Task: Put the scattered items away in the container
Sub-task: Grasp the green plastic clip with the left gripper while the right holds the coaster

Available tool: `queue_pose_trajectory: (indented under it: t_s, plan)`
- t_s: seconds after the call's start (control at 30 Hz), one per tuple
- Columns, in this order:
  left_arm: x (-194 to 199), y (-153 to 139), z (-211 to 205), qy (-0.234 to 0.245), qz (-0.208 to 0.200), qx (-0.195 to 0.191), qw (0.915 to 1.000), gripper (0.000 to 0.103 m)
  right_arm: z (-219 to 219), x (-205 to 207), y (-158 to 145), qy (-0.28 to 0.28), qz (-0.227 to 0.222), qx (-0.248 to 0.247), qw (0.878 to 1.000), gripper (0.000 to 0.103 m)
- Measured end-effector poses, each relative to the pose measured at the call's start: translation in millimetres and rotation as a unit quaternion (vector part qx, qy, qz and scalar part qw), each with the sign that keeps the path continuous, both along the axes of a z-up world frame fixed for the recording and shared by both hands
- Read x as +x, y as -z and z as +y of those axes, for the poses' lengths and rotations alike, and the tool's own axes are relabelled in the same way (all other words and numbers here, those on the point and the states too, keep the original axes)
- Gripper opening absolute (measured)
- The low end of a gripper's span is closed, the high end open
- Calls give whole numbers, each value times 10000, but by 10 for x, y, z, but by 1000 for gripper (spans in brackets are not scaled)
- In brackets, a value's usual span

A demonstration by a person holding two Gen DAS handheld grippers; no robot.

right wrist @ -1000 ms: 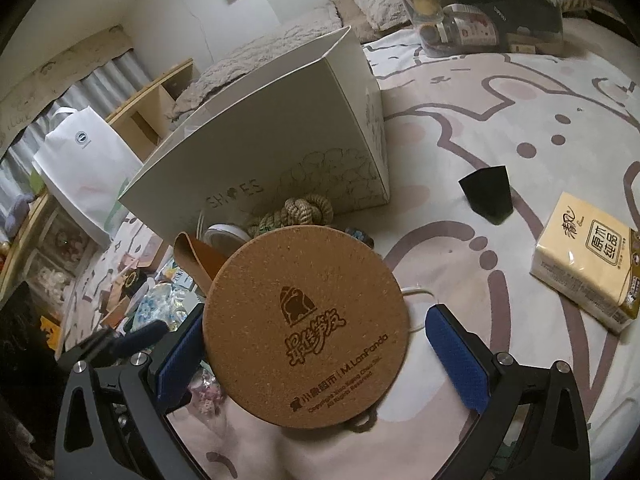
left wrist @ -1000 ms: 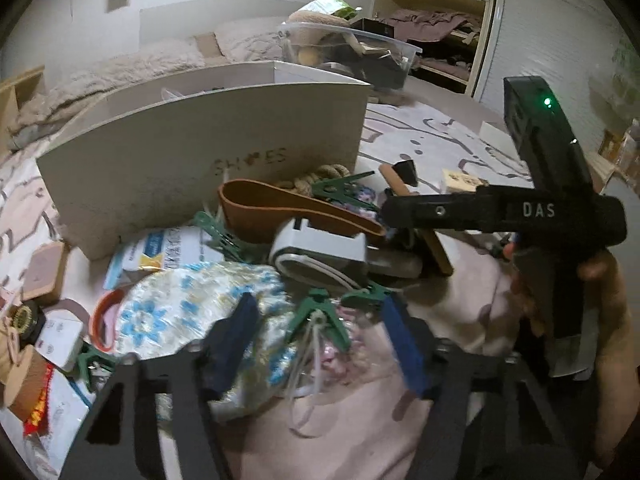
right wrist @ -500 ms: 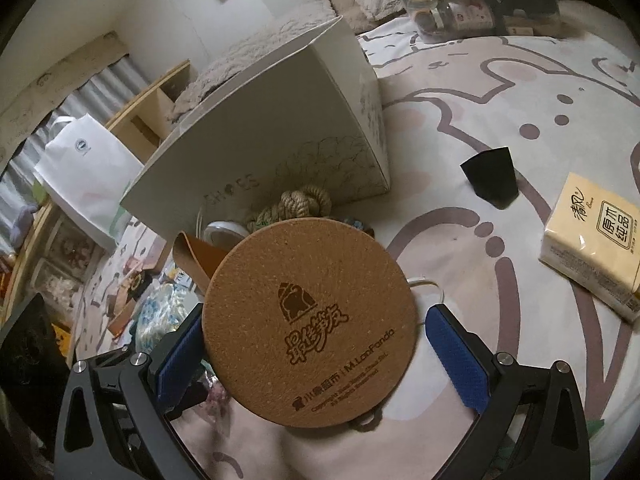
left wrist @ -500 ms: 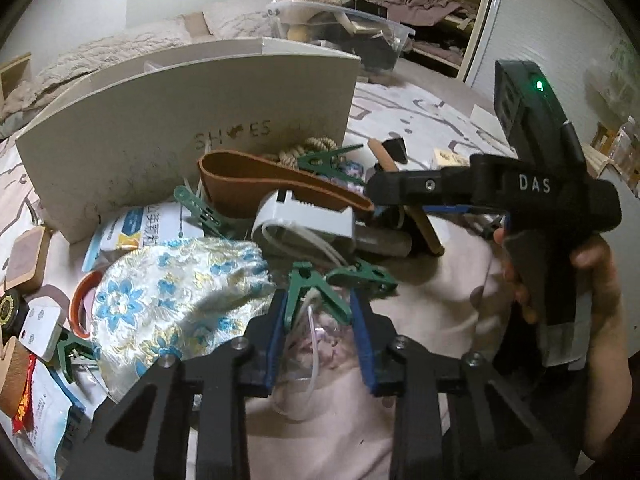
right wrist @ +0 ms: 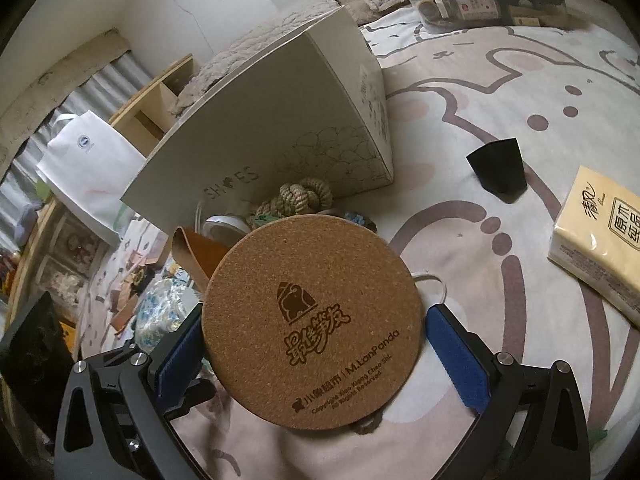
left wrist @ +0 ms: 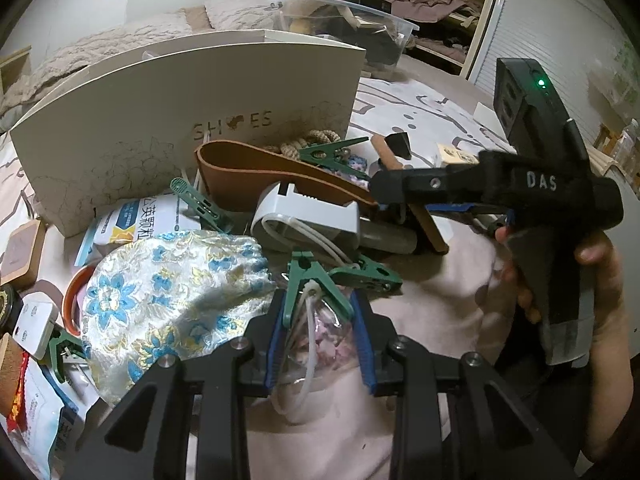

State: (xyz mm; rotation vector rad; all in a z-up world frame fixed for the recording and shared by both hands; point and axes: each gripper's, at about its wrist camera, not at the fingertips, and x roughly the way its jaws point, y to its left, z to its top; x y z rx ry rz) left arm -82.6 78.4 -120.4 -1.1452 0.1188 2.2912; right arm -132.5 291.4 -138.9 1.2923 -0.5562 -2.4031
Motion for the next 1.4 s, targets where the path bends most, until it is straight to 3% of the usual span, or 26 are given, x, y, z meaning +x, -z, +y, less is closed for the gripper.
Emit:
queue_pose_trajectory:
  t_s: [0.43,0.87,1.0,1.4]
  plan:
    - [-63,8,-95,-256,-76,191,9995,31,-5,28,-33,257,21,76,9996,99]
    - [-28,-20,-66,-248,194,104,9995,37,84,62,-115,439,189,-351,9982,99]
    - [-30,-41,-59,-226,219,145,9994,30,95,77,-141,493,249,-371,9978,99]
    - [-33,-133,-134,-311,318,252,9987,30,164,114,-191,537,367,-618,9960,99]
